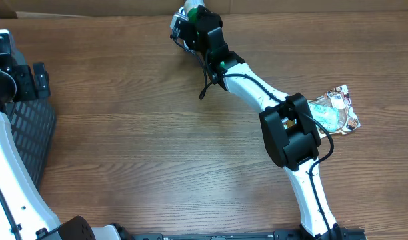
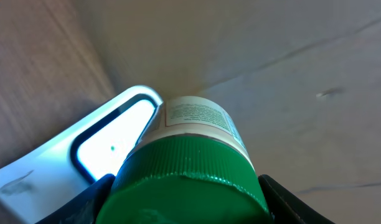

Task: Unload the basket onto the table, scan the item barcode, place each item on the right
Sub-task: 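Carry the jar right and set it down beside the tissue packs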

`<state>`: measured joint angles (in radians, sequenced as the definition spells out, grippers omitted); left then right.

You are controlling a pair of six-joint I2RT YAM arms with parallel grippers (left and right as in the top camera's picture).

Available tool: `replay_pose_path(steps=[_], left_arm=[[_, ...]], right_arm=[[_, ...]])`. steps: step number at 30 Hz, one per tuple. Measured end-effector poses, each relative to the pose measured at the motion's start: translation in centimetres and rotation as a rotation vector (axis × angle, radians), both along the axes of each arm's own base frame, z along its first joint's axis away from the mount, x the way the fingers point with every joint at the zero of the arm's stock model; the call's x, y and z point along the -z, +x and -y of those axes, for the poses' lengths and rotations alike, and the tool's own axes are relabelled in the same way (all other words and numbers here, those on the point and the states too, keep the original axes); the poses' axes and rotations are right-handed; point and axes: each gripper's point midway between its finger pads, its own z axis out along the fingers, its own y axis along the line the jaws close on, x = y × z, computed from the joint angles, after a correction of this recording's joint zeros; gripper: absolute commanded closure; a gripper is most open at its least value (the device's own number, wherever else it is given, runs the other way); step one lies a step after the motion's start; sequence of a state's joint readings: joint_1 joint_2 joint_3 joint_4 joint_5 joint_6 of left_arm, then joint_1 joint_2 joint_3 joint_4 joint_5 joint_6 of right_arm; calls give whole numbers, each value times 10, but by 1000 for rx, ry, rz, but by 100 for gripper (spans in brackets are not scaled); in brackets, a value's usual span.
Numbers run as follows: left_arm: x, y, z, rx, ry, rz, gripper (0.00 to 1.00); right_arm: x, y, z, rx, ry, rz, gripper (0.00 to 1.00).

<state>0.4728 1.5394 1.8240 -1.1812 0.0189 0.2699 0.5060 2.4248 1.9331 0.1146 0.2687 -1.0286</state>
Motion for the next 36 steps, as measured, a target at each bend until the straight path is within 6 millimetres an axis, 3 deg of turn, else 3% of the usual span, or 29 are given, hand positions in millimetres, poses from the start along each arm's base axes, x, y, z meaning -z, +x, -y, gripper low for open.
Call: replay_pose_path(steps=[7, 11, 13, 17, 21, 23, 29, 36], left_arm=[[0, 0, 0, 0, 0, 0, 1], [0, 0, 0, 0, 0, 0, 0], [0, 0, 0, 0, 0, 0, 0], [0, 0, 0, 0, 0, 0, 0], [0, 0, 0, 0, 0, 0, 0], [0, 0, 0, 0, 0, 0, 0], [0, 0, 0, 0, 0, 0, 0], [0, 0, 0, 0, 0, 0, 1]], right_arm=[[3, -14, 4, 40, 64, -117, 48], [-25, -47, 7, 72, 142, -247, 45], [-45, -66, 6, 70, 192, -297, 45], [-115, -133, -2, 23, 403, -450, 46], [-142, -197, -1, -12, 542, -677, 48], [-133, -222, 4, 10, 546, -804, 48], [-63, -289, 39, 228, 397, -1178, 44], [2, -310, 93, 504, 228, -1254, 44]])
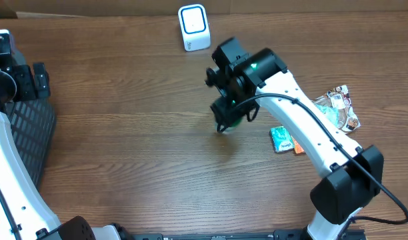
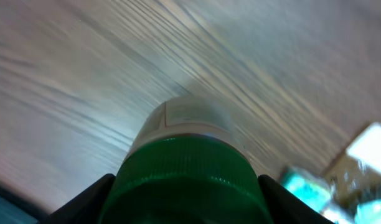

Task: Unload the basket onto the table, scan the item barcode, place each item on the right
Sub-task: 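Carry the jar right and set it down beside the tissue packs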

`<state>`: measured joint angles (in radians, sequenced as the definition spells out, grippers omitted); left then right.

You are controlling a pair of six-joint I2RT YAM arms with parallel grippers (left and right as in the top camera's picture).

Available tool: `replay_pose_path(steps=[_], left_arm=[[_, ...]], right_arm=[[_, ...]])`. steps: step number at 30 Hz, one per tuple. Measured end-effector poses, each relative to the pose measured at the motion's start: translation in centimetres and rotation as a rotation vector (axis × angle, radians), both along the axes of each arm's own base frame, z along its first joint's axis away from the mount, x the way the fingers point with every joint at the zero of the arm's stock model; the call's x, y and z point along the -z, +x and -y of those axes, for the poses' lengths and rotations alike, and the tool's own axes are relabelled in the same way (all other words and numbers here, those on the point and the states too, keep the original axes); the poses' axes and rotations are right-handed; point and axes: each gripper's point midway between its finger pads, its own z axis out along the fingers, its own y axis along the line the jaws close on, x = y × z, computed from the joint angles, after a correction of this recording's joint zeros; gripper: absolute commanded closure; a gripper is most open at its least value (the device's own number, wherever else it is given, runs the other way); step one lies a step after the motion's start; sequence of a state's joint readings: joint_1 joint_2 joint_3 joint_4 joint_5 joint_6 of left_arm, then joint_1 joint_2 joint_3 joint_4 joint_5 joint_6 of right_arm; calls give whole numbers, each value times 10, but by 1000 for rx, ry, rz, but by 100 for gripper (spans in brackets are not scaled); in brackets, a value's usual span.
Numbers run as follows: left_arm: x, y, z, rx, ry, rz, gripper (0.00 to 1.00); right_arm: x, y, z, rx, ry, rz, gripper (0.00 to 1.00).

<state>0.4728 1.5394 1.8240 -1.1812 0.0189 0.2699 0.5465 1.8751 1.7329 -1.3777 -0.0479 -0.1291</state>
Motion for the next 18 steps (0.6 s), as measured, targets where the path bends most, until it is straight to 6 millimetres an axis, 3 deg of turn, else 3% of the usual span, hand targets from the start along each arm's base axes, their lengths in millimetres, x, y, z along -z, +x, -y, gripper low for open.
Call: replay_pose_path(steps=[11, 18], left_arm=[[0, 0, 0, 0, 0, 0, 0], [0, 0, 0, 0, 0, 0, 0]], right_arm=[[78, 21, 80, 302, -79, -29, 45], [84, 28, 104, 403, -85, -25, 44]])
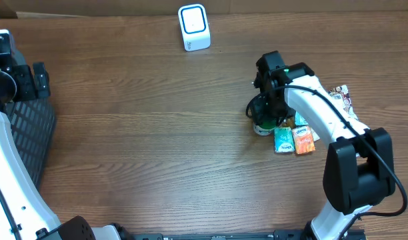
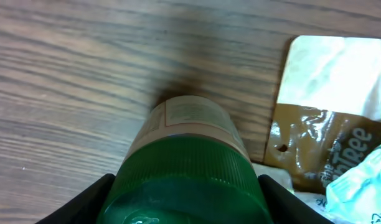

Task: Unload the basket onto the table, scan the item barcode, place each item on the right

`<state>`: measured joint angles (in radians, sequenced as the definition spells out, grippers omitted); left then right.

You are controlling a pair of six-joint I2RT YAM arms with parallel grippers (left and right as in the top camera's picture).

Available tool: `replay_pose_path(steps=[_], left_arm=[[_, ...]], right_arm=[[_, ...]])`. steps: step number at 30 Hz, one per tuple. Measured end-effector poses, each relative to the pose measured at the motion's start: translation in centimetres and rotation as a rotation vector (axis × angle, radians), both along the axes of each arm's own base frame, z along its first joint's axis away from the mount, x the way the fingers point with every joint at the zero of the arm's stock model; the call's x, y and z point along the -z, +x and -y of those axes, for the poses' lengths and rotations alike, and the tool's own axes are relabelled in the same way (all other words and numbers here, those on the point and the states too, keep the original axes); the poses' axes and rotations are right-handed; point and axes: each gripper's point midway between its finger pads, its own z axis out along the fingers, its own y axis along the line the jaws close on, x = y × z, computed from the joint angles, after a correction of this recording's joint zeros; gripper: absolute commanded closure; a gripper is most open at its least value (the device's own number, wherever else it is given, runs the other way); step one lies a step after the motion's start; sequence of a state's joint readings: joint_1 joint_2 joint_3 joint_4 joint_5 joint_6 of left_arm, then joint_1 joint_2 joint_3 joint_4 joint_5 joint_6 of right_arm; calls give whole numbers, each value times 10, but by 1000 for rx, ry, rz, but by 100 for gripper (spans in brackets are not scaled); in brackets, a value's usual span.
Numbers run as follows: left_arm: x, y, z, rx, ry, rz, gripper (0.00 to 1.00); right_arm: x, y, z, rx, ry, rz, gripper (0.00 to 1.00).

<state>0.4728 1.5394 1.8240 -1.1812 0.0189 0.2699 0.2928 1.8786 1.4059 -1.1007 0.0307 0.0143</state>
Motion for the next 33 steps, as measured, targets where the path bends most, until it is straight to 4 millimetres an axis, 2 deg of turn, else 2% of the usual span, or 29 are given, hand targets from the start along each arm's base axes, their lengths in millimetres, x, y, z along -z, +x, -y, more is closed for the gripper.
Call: replay_pose_path(steps=[2, 5, 7, 10, 15, 18, 24, 27, 33], left_arm=[[0, 0, 0, 0, 0, 0, 0], [0, 0, 0, 0, 0, 0, 0], [0, 0, 0, 0, 0, 0, 0], [0, 0, 0, 0, 0, 0, 0], [0, 0, 0, 0, 0, 0, 0], [0, 0, 0, 0, 0, 0, 0], [0, 0, 0, 0, 0, 0, 0], [0, 0, 0, 0, 0, 0, 0], [0, 0, 0, 0, 0, 1, 0]], right_arm=[[0, -1, 0, 4, 0, -3, 43], [0, -1, 0, 8, 0, -4, 37], [0, -1, 0, 9, 3, -6, 25], [0, -2, -2, 14, 14, -11, 0], [-1, -10, -2, 17, 15, -43, 0], [-13, -9, -2, 29, 15, -48, 0], [-65, 9, -8, 45, 37, 6, 0], [-95, 7, -15, 50, 84, 9, 0], [-170, -25, -34, 41, 247, -7, 0]])
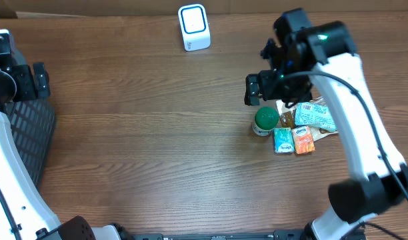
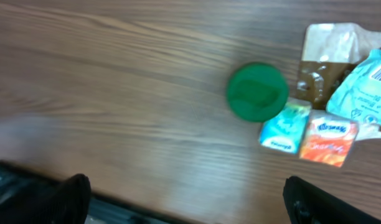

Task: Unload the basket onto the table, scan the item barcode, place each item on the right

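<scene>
The jar with the green cap [image 1: 265, 120] stands upright on the wooden table, touching the left side of a cluster of snack packets; it appears from above in the right wrist view too [image 2: 257, 91]. My right gripper [image 1: 276, 90] hangs open above the table, just beyond the jar, and nothing is between its dark fingers [image 2: 53, 200]. The white scanner with a blue outline [image 1: 193, 27] stands at the table's far edge. My left gripper [image 1: 31, 79] rests at the far left; its jaws do not show clearly.
Right of the jar lie a teal packet [image 1: 282, 140], an orange packet [image 1: 303, 140], a pale blue packet [image 1: 317, 119] and a brown pouch [image 2: 324, 59]. A black mesh basket [image 1: 27, 133] sits at the left edge.
My right gripper was shut on the jar down beside the packets. Now it is open and higher up, and the jar stands free on the table.
My right gripper held the jar close to the scanner at the far edge. Then it held the jar over the middle of the table, then low beside the packets at the right. Now the jar stands there alone and the gripper is open above it.
</scene>
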`<state>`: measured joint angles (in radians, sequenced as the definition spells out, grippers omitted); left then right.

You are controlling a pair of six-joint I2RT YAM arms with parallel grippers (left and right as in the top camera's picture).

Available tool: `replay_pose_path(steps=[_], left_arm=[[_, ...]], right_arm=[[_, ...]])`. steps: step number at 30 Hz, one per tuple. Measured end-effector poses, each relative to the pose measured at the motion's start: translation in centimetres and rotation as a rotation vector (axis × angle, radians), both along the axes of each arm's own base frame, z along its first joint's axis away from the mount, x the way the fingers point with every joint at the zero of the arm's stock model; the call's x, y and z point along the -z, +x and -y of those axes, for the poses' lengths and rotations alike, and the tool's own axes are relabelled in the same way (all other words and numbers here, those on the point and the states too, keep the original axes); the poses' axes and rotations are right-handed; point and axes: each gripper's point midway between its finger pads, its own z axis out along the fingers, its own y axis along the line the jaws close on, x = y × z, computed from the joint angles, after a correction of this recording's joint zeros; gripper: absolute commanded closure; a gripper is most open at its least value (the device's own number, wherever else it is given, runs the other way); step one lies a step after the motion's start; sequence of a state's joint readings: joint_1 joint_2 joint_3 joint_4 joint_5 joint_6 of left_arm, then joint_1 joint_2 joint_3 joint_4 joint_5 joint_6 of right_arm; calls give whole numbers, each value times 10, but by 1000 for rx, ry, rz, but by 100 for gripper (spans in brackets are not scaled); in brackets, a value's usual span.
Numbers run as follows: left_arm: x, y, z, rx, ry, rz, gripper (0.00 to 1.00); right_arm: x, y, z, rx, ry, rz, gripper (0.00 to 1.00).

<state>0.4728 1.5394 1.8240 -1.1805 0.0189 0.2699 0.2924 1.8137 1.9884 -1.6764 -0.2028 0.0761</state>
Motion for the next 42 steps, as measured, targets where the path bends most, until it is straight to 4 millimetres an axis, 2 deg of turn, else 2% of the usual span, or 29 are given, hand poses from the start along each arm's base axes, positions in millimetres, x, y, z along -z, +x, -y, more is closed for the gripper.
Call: replay_pose_path(steps=[4, 9, 12, 16, 22, 37, 42], left_arm=[[0, 0, 0, 0, 0, -1, 0], [0, 0, 0, 0, 0, -1, 0], [0, 0, 0, 0, 0, 0, 0], [0, 0, 0, 0, 0, -1, 1], [0, 0, 0, 0, 0, -1, 0], [0, 0, 0, 0, 0, 0, 0], [0, 0, 0, 0, 0, -1, 0]], right_arm=[[-52, -19, -2, -9, 82, 137, 0], [-112, -58, 15, 14, 117, 341, 0], [-136, -79, 24, 24, 135, 434, 0], [-157, -101, 32, 31, 155, 523, 0], [-166, -112, 37, 36, 162, 566, 0], [-158, -103, 35, 40, 150, 533, 0], [-154, -116, 39, 41, 151, 537, 0]])
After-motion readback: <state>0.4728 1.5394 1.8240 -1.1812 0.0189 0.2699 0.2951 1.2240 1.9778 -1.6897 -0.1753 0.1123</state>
